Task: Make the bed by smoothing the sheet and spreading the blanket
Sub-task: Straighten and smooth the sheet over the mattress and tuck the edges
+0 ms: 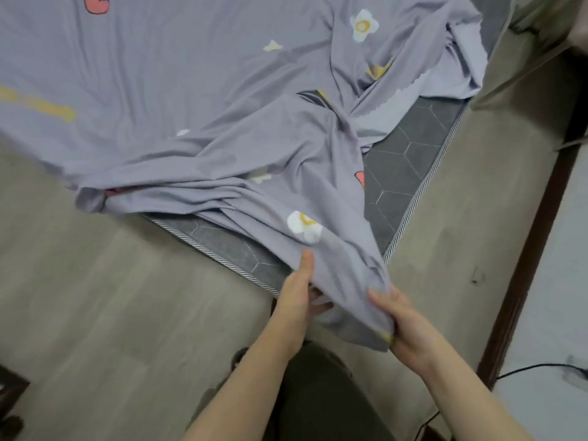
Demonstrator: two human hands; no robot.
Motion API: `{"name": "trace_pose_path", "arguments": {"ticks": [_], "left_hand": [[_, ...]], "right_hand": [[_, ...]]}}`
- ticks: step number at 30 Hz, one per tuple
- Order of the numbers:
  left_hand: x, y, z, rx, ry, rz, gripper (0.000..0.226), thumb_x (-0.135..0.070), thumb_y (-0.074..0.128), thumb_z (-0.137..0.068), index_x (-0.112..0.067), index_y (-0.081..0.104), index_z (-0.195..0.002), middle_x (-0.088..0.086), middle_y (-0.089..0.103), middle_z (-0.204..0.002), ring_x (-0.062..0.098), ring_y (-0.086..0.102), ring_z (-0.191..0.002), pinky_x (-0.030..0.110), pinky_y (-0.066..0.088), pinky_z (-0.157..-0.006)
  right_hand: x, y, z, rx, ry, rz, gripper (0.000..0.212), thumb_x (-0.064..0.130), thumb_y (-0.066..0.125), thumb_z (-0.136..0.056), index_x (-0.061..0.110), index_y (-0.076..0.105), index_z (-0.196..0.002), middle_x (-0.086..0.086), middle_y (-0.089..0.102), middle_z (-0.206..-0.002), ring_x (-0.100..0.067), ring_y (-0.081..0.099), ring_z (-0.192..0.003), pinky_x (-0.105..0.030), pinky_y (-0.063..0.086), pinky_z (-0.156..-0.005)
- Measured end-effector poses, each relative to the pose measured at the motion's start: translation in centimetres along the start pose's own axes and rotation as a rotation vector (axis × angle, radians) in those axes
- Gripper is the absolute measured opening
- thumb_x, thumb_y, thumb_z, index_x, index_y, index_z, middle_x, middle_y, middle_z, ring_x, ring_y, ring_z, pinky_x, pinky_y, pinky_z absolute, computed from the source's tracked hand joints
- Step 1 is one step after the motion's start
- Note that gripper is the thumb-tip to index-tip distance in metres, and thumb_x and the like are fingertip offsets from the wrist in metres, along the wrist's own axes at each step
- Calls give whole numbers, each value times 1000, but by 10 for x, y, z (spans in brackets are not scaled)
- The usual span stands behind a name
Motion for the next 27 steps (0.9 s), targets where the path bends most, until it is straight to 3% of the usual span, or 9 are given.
{"name": "trace_pose_path", "arguments": {"ticks": [2,4,7,11,13,16,19,22,27], "left_hand": [[-4,-12,7,-134,38,104,54,-59,59,-84,-15,69,-114,3,74,-106,20,71,-98,34,57,-80],[0,-30,19,-273,75,131,39,-43,58,-92,-10,69,-110,5,75,-102,18,72,-92,27,57,-71],[16,-55,42,-265,101,333,38,-40,46,-99,-10,67,-111,3,75,-103,16,71,-95,30,56,-78],[50,-80,77,-310,140,575,34,-38,44,-100,-12,63,-112,3,73,-109,19,69,-102,41,53,-91],[70,-88,95,-315,165,670,35,-38,44,-99,-12,62,-113,5,72,-111,20,69,-103,40,56,-86],[97,-94,114,-350,198,777,35,-38,45,-98,-10,63,-110,8,73,-107,22,71,-98,36,61,-72],[117,-100,124,-392,228,836,36,-36,48,-98,-8,63,-115,10,73,-108,22,72,-96,32,60,-67],[125,-98,121,-428,210,798,37,-35,51,-97,-6,63,-117,9,74,-107,20,72,-94,30,59,-66],[101,-63,101,-351,209,652,49,-55,49,-90,-21,58,-124,-3,74,-108,17,70,-100,33,56,-78]], "right_hand": [[-12,7,7,81,25,125,57,21,84,-63,9,68,-116,-13,71,-111,-21,70,-95,-29,58,-78],[-26,13,11,155,87,98,64,38,90,-56,14,72,-112,-8,71,-114,-17,69,-101,-26,57,-81],[-42,24,9,150,120,26,53,60,62,-81,29,65,-124,2,63,-131,-13,58,-122,-31,52,-93],[-60,21,-4,-75,-9,-83,43,32,54,-94,14,57,-133,-3,65,-127,-15,62,-117,-35,54,-94],[-62,19,-3,-95,-51,-209,44,23,55,-92,7,55,-133,-7,67,-124,-18,64,-114,-34,54,-93],[-63,24,6,-47,-47,-290,42,29,63,-85,10,66,-122,-6,69,-119,-17,67,-107,-34,59,-82],[-71,29,18,24,126,-200,38,40,65,-82,13,75,-106,-6,71,-116,-19,68,-107,-42,59,-79],[-71,29,25,33,242,19,47,32,70,-76,7,69,-117,-11,67,-122,-25,65,-111,-47,55,-90],[-7,44,21,149,32,278,49,16,62,-84,15,57,-133,-8,65,-126,-22,64,-113,-39,57,-85]]}}
Point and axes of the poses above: each hand's wrist, its own z-axis away from the middle knuckle, its own y-axis out of the palm, x = y × z, the point moved 2 cm from there along -z, towards the middle knuckle
